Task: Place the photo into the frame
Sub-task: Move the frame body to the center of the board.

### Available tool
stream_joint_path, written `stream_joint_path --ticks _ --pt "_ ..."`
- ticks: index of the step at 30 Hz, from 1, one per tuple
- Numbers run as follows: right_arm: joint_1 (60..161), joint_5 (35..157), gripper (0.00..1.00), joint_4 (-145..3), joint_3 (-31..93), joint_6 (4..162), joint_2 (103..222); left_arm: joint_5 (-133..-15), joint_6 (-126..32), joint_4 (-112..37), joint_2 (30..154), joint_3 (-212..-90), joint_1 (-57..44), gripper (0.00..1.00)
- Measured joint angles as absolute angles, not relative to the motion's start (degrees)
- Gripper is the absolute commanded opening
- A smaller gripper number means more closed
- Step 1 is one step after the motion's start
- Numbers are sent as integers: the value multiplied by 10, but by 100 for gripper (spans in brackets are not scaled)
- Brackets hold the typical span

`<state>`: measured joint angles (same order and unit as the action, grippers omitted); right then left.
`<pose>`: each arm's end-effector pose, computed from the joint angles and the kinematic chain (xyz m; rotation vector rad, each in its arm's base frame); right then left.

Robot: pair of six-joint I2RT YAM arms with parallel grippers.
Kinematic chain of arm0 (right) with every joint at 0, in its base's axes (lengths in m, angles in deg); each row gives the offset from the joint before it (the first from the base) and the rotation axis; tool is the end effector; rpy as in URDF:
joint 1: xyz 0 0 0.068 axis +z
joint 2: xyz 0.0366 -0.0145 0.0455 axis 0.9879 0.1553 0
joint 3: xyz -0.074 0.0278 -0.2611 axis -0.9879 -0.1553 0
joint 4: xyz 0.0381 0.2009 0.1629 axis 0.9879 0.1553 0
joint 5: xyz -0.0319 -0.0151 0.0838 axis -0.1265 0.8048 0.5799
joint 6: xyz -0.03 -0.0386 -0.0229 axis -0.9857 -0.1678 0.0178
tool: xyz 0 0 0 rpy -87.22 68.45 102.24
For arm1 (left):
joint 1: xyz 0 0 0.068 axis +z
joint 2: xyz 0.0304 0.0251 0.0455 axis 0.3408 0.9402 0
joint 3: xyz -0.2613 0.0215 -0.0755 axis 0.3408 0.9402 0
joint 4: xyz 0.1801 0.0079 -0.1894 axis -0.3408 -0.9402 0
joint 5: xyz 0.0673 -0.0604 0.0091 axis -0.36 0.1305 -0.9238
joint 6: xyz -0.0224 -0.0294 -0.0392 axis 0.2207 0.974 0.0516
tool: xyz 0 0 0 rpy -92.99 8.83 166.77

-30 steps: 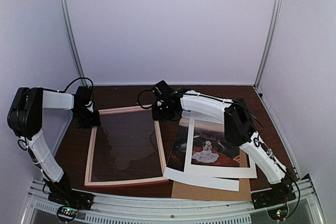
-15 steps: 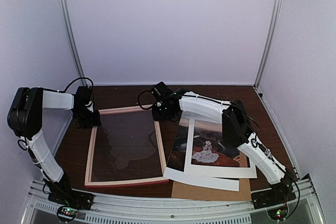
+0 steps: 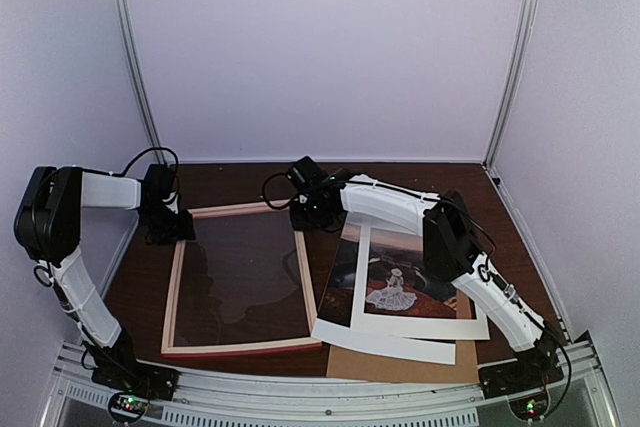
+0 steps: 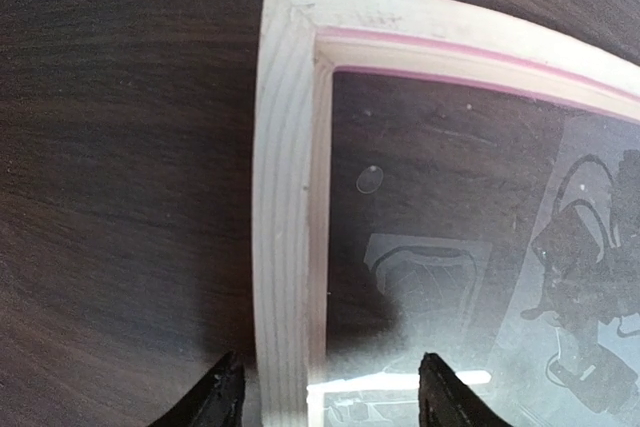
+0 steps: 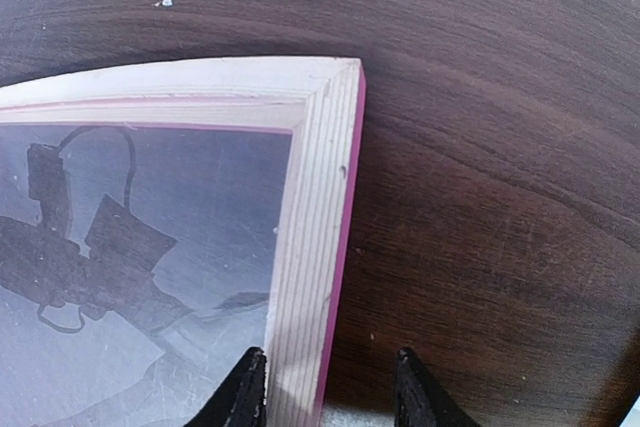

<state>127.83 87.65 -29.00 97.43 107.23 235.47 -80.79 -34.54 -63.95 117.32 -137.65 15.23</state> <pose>0.3929 0.4170 0.1477 -0.3455 2.5795 0.5045 0.3343 -0.0283 0.1530 -0.4587 2.7005 -0.1789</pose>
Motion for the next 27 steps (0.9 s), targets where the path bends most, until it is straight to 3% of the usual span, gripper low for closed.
stream_joint_path --ticks 12,27 --pt "1296 849 47 -275 977 1070 2357 -818 -345 -638 1157 -1370 152 76" --pt "1302 848 46 -284 953 1067 2347 -838 -344 -638 1155 -1367 152 74"
